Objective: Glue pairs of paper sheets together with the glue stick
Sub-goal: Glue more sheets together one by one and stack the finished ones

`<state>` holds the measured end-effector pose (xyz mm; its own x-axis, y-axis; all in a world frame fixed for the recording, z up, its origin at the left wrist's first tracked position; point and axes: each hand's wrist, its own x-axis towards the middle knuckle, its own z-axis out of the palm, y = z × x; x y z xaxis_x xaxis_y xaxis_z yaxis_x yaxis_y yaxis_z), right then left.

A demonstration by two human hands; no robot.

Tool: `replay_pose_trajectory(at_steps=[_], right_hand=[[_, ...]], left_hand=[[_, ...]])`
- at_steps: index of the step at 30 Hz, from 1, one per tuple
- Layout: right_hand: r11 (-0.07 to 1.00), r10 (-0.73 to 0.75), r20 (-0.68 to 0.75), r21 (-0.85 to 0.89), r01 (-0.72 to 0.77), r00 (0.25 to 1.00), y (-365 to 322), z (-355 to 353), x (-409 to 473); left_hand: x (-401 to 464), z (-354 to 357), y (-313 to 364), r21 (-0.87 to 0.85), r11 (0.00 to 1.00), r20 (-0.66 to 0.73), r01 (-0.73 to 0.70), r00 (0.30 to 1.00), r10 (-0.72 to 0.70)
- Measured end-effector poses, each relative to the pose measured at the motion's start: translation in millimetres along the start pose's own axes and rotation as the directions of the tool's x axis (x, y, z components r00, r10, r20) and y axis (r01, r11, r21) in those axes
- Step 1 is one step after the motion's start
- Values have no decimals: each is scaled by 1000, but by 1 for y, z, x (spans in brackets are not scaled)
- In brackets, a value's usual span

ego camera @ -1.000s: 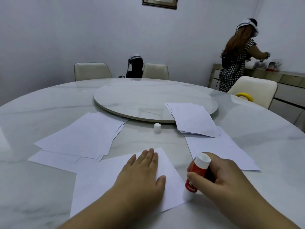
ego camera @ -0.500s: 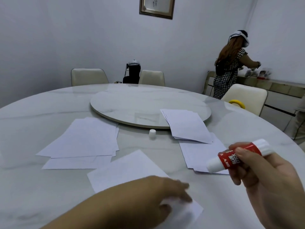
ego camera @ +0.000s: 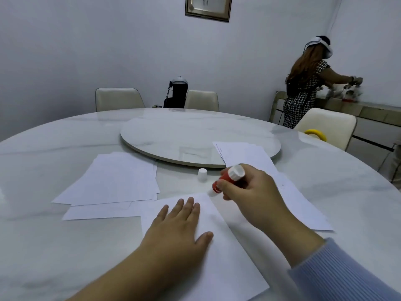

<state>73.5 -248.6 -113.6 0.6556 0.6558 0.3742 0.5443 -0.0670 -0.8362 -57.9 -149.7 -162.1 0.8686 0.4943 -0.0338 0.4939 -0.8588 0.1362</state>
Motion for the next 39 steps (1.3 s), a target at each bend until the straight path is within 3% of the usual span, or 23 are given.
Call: replay_pose_trajectory(at_steps=[3, 10, 26, 30, 32, 36, 39], right_hand=[[993, -3, 64, -121, 11, 998, 12, 16, 16], [980, -38, 123, -190, 61, 992, 27, 27, 23], [956, 86, 365, -292, 26, 927, -14, -50, -73], [971, 163, 410, -229, -72, 897, -11, -62, -80], [988, 146, 417, -104, -112, 897, -11, -67, -80], [898, 128, 91, 412, -155, 988, -7, -85, -71], [860, 115, -49, 505, -75, 992, -12, -91, -62]], left_hand=[[-2, 1, 1, 11, 1000, 14, 6, 1000, -6], [0, 0, 1, 35, 999, 29, 4, 1000, -5], [-1, -3, 3, 48, 999, 62, 11, 998, -14], [-3, -3, 4, 44, 999, 63, 7, 998, -9], [-4, -7, 4, 44, 999, 84, -14, 996, 10], [-8, -29, -5, 12, 978, 288, -208, 937, 196], [-14, -54, -15, -28, 939, 458, -342, 831, 316]])
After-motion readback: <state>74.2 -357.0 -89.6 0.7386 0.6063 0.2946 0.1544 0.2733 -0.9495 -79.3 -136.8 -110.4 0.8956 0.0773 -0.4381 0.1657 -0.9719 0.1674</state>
